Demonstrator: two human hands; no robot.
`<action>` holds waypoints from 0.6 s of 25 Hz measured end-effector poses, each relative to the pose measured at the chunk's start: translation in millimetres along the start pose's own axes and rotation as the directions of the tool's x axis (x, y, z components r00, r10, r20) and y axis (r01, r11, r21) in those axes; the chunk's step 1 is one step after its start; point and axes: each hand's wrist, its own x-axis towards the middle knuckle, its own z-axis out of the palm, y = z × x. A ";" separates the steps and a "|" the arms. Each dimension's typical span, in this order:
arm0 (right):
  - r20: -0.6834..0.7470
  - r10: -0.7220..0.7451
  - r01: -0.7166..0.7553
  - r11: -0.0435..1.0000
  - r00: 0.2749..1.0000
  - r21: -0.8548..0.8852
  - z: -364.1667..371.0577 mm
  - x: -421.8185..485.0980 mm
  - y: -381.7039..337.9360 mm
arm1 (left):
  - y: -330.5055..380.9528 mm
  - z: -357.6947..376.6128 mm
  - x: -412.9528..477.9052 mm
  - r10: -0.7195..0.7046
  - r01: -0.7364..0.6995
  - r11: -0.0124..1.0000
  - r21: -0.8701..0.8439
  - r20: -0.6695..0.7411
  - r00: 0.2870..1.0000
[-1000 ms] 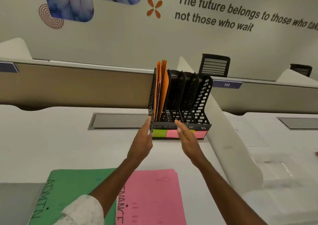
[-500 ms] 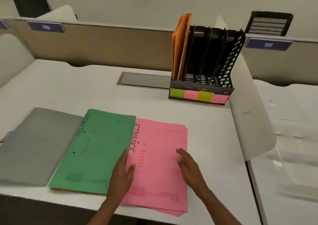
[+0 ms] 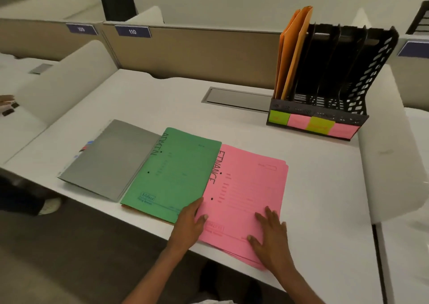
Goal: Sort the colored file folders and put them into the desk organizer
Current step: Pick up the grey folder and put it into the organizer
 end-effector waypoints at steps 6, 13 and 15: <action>0.026 -0.137 0.137 0.991 0.990 -0.004 7.7 14.5 -53.2 | -10.5 -36.3 5.4 -0.034 0.035 0.999 0.014 -0.096 0.995; 0.084 -0.341 0.336 0.939 0.936 0.070 39.4 61.7 -181.0 | -78.8 -157.1 29.8 -0.076 0.082 0.997 0.005 -0.311 0.947; 0.109 -0.384 0.376 0.923 0.917 0.085 57.7 77.9 -226.8 | -106.7 -198.8 39.0 -0.081 0.093 0.996 0.014 -0.373 0.924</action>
